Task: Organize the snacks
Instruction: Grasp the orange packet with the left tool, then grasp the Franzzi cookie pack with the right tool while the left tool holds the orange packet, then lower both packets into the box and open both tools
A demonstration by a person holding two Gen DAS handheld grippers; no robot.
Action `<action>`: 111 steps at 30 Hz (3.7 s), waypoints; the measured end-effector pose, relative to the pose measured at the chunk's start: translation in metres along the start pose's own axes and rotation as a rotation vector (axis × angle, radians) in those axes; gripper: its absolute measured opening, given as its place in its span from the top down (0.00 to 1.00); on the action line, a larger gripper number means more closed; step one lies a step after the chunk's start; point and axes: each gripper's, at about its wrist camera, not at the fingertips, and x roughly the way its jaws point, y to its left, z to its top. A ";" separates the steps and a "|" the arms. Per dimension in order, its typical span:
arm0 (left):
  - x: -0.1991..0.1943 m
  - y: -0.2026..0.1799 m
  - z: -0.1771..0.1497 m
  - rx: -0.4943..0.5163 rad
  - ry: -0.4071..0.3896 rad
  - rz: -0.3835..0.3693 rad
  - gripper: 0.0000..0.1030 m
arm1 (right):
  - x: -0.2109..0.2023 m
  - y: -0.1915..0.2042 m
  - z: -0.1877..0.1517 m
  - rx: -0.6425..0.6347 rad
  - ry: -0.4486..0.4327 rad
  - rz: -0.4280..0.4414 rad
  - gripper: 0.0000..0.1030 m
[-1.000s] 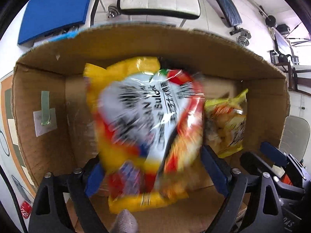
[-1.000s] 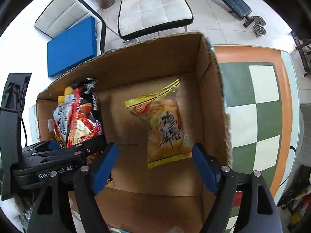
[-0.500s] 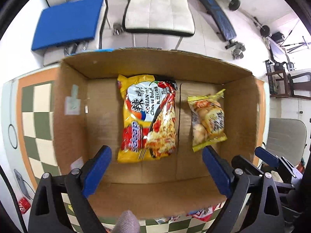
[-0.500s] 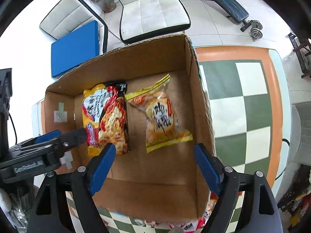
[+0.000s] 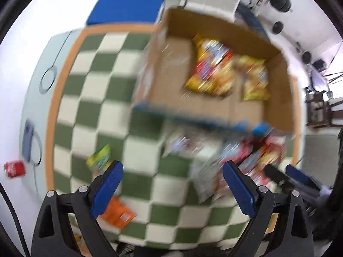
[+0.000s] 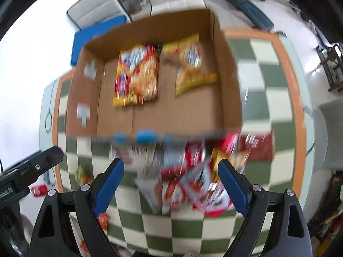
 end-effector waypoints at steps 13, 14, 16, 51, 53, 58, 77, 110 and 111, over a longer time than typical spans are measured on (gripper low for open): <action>0.117 0.089 -0.140 0.123 0.248 0.155 0.07 | 0.095 0.026 -0.107 0.002 0.221 0.015 0.11; 0.124 0.092 -0.145 0.136 0.264 0.153 0.07 | 0.098 0.030 -0.111 -0.013 0.223 0.003 0.11; 0.135 0.094 -0.153 0.170 0.290 0.157 0.07 | 0.104 0.037 -0.114 -0.030 0.229 -0.008 0.11; 0.136 0.085 -0.093 -0.184 0.267 0.051 0.46 | 0.144 0.076 -0.044 -0.178 0.205 0.270 0.56; 0.137 0.086 -0.090 -0.183 0.264 0.050 0.46 | 0.133 0.088 -0.045 -0.280 0.161 0.170 0.38; 0.129 0.093 -0.095 -0.182 0.262 0.048 0.46 | 0.142 0.138 -0.042 -0.696 0.065 -0.111 0.20; 0.137 0.085 -0.095 -0.189 0.247 0.056 0.45 | 0.187 0.137 -0.037 -0.521 0.390 -0.097 0.29; 0.027 0.030 -0.105 -0.071 0.046 0.027 0.60 | 0.053 0.027 -0.081 -0.264 0.179 0.049 0.38; 0.022 0.030 -0.103 -0.064 0.033 0.020 0.60 | 0.042 0.024 -0.084 -0.254 0.163 0.057 0.38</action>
